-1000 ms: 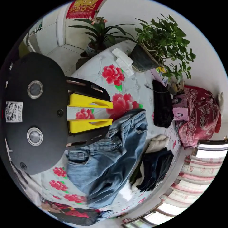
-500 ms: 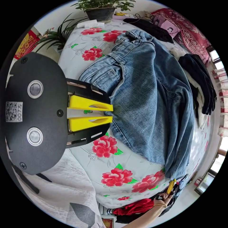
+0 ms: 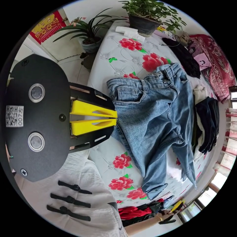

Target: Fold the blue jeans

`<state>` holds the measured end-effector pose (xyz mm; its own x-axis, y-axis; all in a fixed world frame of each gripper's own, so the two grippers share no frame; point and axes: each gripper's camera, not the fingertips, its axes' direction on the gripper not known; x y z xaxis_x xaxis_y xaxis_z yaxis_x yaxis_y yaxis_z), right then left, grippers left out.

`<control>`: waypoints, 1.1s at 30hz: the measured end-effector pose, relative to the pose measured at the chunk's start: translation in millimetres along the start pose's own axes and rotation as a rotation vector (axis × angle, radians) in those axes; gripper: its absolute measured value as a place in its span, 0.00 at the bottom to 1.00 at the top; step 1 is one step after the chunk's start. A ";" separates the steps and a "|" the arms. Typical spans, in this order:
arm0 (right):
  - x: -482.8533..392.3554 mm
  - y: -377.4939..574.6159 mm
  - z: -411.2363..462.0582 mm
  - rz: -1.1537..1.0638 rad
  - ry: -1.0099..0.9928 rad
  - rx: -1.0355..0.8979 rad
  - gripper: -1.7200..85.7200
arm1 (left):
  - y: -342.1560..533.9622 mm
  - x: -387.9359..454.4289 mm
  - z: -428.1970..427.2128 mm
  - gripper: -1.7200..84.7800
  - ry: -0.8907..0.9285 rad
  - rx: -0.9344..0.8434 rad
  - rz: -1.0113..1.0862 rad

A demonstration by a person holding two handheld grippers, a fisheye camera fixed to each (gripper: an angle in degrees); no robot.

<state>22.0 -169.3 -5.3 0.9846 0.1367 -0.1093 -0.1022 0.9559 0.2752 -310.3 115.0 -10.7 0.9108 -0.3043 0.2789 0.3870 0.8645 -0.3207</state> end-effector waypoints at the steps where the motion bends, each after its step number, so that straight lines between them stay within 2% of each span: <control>1: -0.9 14.3 13.0 -0.004 0.023 -0.067 0.13 | 1.3 0.2 -4.5 0.01 0.000 0.007 0.006; 3: -13.6 57.5 42.5 -0.023 0.026 -0.210 0.14 | 1.2 2.1 -8.2 0.01 -0.007 0.007 0.021; 7: -49.7 72.4 45.3 -0.013 -0.108 -0.153 0.14 | 3.7 7.1 -15.9 0.01 -0.033 0.019 0.053; 9: -64.8 77.7 71.5 0.015 0.015 -0.257 0.11 | 9.7 7.3 -22.2 0.01 -0.047 0.036 0.058; 10: -68.4 80.5 68.4 -0.002 0.059 -0.207 0.10 | 15.5 6.9 -26.9 0.01 -0.053 0.046 0.068; 13: -66.9 89.0 45.8 0.052 0.019 -0.211 0.05 | 37.8 0.9 -42.5 0.01 -0.097 0.084 0.065; 16: -68.6 119.5 -47.8 0.096 -0.040 0.104 0.03 | 66.5 -13.0 -52.7 0.01 -0.137 0.103 0.026; 18: -74.6 156.2 -145.2 0.123 -0.098 0.337 0.03 | 83.1 -23.2 -56.8 0.01 -0.146 0.115 0.007; 21: -99.4 195.3 -257.6 0.047 -0.016 0.555 0.03 | 99.8 -32.7 -56.4 0.01 -0.126 0.122 0.011; 23: -114.7 201.2 -303.5 -0.018 0.063 0.585 0.03 | 103.4 -30.0 -49.7 0.01 -0.143 0.107 0.047; 25: -125.5 195.4 -323.2 -0.076 0.150 0.567 0.03 | 105.9 -27.6 -35.7 0.01 -0.159 0.082 0.083; 28: -120.3 168.3 -290.1 -0.115 0.357 0.445 0.04 | 113.1 -35.0 -17.9 0.01 -0.125 0.073 0.086; 30: -82.0 149.7 -218.3 -0.048 0.455 0.202 0.06 | 120.3 -44.0 -8.9 0.01 -0.086 0.070 0.062; 33: -37.7 174.6 -170.5 0.038 0.415 -0.027 0.09 | 140.0 -64.5 -4.8 0.01 -0.040 0.061 -0.030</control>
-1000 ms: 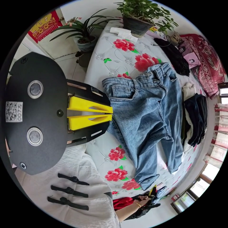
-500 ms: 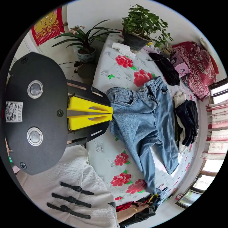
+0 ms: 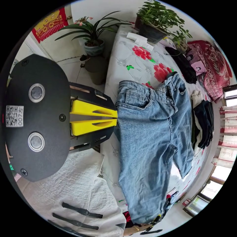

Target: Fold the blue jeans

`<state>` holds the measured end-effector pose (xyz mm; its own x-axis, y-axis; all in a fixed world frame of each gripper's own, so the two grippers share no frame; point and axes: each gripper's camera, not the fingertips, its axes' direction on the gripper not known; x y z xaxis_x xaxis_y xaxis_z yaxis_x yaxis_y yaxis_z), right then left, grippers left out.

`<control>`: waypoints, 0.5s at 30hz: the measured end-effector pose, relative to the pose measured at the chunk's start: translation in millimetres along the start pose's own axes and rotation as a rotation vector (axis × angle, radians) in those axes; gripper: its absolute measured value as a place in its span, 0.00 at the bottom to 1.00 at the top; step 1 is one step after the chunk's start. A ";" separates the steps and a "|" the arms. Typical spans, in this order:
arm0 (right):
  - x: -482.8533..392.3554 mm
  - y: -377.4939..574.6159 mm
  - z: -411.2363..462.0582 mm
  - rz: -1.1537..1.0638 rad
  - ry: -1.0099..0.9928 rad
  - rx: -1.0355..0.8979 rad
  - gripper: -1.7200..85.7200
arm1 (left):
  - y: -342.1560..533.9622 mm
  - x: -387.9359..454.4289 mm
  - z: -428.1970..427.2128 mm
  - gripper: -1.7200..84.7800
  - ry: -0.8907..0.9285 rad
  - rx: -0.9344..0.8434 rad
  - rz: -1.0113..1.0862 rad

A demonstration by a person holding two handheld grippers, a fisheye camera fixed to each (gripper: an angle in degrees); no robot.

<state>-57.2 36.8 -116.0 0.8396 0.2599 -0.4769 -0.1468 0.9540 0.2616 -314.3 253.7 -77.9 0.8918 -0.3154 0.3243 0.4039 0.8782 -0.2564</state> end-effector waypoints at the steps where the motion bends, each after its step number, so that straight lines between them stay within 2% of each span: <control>1: 7.1 10.8 3.6 0.023 -0.029 -0.003 0.10 | 12.6 -11.3 -1.5 0.02 -0.004 0.006 -0.048; 4: 54.5 78.5 14.9 0.174 -0.183 0.034 0.11 | 46.8 -48.9 0.8 0.05 0.077 0.015 -0.187; 9: 148.6 175.1 59.3 0.540 -0.368 -0.084 0.13 | 80.1 -119.9 21.3 0.11 0.330 0.068 -0.514; 11: 168.9 189.4 72.0 0.629 -0.425 -0.079 0.13 | 83.9 -147.5 37.7 0.13 0.481 0.133 -0.666; 15: 184.3 184.9 102.1 0.682 -0.454 -0.076 0.13 | 70.2 -171.4 58.1 0.15 0.567 0.186 -0.751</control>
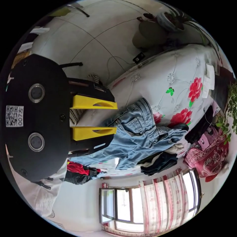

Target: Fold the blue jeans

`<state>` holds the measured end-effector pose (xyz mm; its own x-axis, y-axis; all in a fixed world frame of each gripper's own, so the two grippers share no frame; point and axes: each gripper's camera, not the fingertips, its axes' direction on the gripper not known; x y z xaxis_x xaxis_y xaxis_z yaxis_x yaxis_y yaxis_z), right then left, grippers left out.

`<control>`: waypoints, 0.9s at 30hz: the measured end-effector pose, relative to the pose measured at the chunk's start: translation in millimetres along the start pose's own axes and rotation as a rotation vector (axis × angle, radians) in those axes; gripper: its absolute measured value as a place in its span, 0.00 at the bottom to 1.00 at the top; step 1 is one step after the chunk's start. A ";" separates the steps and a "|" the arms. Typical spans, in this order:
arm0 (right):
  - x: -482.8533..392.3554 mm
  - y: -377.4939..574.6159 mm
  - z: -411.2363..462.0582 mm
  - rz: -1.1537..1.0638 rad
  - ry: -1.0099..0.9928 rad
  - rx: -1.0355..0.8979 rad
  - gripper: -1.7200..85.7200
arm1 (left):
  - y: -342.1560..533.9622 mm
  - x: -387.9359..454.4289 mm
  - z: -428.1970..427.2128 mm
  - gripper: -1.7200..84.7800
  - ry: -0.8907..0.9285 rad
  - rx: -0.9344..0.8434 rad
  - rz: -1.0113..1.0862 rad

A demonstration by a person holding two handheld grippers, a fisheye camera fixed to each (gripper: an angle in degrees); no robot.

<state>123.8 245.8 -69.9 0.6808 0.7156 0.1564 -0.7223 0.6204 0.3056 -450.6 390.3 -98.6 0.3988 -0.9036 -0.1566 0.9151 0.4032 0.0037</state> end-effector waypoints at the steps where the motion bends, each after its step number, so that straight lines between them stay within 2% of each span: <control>1: 0.0 -3.3 4.1 -0.001 -0.002 -0.001 0.13 | -9.1 -1.8 5.3 0.15 -0.021 0.001 -0.002; 5: -7.3 -21.8 27.2 0.006 0.069 0.014 0.11 | -33.2 -18.0 21.8 0.14 -0.051 -0.020 -0.085; 9: -16.8 -35.7 34.9 -0.021 0.057 -0.017 0.05 | -43.4 -28.0 7.0 0.06 0.113 0.066 -0.175; 10: -18.7 -36.5 34.0 -0.032 0.050 -0.018 0.04 | -44.2 -20.4 -9.7 0.04 0.225 0.119 -0.136; 12: -28.7 -35.1 26.9 -0.102 0.031 -0.003 0.03 | -41.3 9.5 -47.3 0.03 0.304 0.197 0.005; 14: -35.1 -30.8 23.5 -0.154 0.058 -0.003 0.02 | -19.6 70.3 -109.6 0.02 0.224 0.299 0.326; 16: -37.3 -25.0 25.9 -0.186 0.095 -0.022 0.02 | 3.2 94.5 -136.1 0.03 0.077 0.351 0.506; 17: -34.7 -21.3 29.8 -0.177 0.099 -0.038 0.02 | 8.1 93.9 -137.4 0.03 0.022 0.349 0.525; 19: -27.8 -16.3 37.5 -0.142 0.093 -0.053 0.02 | 14.2 49.8 -106.1 0.05 -0.144 0.251 0.404; 20: -24.0 -13.4 43.6 -0.120 0.098 -0.060 0.02 | 14.9 13.0 -76.7 0.07 -0.172 0.132 0.266; 22: -21.1 -10.5 51.6 -0.095 0.134 -0.067 0.02 | 26.1 -28.6 -45.8 0.08 -0.174 0.040 0.097; 25: -24.5 -11.6 56.1 -0.091 0.157 -0.077 0.02 | 41.9 -49.5 -26.2 0.11 -0.125 0.048 -0.013; 27: -32.5 -15.3 59.3 -0.118 0.175 -0.085 0.02 | 38.7 -40.7 -20.8 0.12 -0.149 0.055 0.022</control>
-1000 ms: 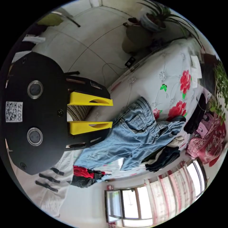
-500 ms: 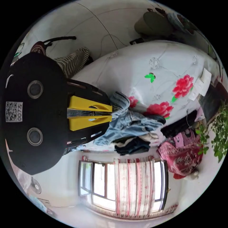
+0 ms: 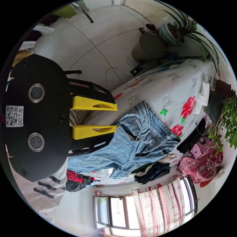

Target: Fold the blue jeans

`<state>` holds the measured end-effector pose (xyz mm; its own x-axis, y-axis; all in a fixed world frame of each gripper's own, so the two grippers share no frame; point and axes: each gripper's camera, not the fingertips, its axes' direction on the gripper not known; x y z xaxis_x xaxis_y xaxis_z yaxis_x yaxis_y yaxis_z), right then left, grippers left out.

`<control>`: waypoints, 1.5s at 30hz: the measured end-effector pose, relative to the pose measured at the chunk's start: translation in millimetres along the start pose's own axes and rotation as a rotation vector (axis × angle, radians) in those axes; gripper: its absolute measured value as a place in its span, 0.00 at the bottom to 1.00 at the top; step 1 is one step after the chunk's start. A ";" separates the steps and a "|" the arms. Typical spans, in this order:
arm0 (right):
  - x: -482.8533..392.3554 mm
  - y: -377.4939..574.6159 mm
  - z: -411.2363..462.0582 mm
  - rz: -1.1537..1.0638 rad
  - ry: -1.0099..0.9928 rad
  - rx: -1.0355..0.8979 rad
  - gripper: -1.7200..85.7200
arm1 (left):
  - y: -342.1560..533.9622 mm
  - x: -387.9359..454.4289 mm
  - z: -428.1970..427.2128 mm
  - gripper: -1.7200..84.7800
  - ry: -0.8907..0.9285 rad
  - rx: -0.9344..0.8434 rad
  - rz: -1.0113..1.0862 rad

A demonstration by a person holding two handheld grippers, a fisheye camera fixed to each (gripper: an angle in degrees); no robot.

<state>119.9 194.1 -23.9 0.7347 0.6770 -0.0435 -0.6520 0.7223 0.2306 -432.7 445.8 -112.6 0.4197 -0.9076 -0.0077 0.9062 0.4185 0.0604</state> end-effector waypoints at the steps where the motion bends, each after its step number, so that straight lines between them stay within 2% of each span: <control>1: -2.2 -1.3 0.9 -0.005 0.004 -0.003 0.02 | -5.4 10.2 2.2 0.12 -0.053 0.003 0.037; 4: -14.3 -6.0 4.9 -0.013 0.028 -0.006 0.02 | -17.0 38.1 -1.5 0.10 -0.186 0.055 0.092; 8: -23.9 -7.4 12.0 0.074 0.133 -0.031 0.04 | -26.4 78.7 -8.3 0.09 -0.210 0.117 0.191; 12: -52.8 -7.6 -2.2 0.047 0.303 0.083 0.06 | -51.3 125.1 -1.2 0.09 -0.186 0.128 0.298; 19: -166.0 -60.1 8.5 -0.206 0.095 0.170 0.09 | -158.6 223.9 53.7 0.11 -0.219 0.098 0.493; 22: -246.7 -100.4 34.8 -0.364 0.062 0.167 0.10 | -211.0 268.9 92.3 0.11 -0.271 0.068 0.579; 27: -397.2 -185.7 98.4 -0.608 0.100 0.129 0.12 | -298.9 317.2 157.0 0.14 -0.260 -0.019 0.620; 33: -512.7 -295.3 185.4 -0.735 0.217 0.065 0.14 | -362.3 338.4 250.3 0.17 -0.378 -0.198 0.713; 35: -531.9 -327.8 214.7 -0.733 0.241 0.021 0.14 | -362.6 339.3 272.0 0.17 -0.405 -0.239 0.760; 42: -563.7 -426.1 307.8 -0.689 0.369 -0.060 0.13 | -354.6 333.6 273.8 0.08 -0.314 -0.170 0.789; 44: -561.8 -434.6 329.4 -0.675 0.348 -0.153 0.11 | -354.2 332.7 272.0 0.07 -0.315 -0.171 0.783; 45: -560.4 -434.1 324.4 -0.653 0.308 -0.098 0.09 | -354.4 331.5 269.3 0.07 -0.311 -0.175 0.784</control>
<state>52.1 -544.6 215.7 0.9032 0.1017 -0.4170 -0.1226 0.9922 -0.0236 -628.7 -12.1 132.2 0.9175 -0.3114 0.2476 0.3664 0.9038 -0.2209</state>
